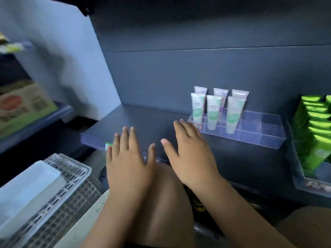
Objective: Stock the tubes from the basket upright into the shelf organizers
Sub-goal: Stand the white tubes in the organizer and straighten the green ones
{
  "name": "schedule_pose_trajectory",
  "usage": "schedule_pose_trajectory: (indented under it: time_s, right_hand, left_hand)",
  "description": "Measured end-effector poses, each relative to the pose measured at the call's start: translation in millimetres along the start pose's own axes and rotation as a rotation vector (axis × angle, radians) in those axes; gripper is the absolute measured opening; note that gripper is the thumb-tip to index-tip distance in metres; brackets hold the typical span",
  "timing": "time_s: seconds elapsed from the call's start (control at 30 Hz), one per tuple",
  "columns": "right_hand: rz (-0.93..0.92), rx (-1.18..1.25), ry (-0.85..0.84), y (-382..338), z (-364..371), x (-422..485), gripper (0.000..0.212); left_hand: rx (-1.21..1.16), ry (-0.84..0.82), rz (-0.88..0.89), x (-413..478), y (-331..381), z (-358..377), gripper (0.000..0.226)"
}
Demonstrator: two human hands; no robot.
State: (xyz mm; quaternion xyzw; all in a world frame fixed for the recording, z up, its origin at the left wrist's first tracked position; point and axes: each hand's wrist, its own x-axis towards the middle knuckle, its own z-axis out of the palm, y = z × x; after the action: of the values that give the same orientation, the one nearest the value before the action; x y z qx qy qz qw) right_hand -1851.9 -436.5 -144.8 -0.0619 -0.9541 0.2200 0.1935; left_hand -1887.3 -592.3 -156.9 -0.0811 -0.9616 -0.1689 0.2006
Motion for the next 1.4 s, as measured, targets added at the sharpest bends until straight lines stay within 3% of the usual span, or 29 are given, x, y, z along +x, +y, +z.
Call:
schedule_pose_trajectory:
  time_s: [0.1,0.2,0.4,0.67,0.97,1.13,1.3,1.4]
  right_hand:
    - [-0.22,-0.02,0.026,-68,41,-17,0.067]
    - [-0.446,0.015,-0.055,-130,96,-47,0.064]
    - [-0.502,0.012,-0.457,-167,181,-91,0.075]
    - [-0.155,-0.145,-0.881,-110,238,-101,0.052]
    - [0.142,-0.138,-1.133,-83,323,-99,0.036]
    - [0.137,-0.434,-1.173,-57,375,-95,0.037]
    - [0.322,-0.252,-1.268,-41,443,-91,0.05]
    - [0.489,-0.187,-1.18,-37,470,-94,0.05]
  left_hand:
    - [0.094,0.033,-0.148,-35,-72,-25,0.08]
    - [0.2,-0.061,-0.317,-74,-135,-36,0.082]
    - [0.244,-0.276,-0.569,-142,-214,-15,0.074]
    - [0.109,-0.548,-0.769,-203,-257,68,0.065]
    - [-0.035,-0.708,-0.976,-203,-288,146,0.056]
    - [-0.07,-0.729,-1.057,-187,-327,193,0.054]
    - [-0.063,-0.744,-1.032,-183,-374,239,0.066]
    - [0.009,-0.7,-0.958,-195,-394,264,0.062]
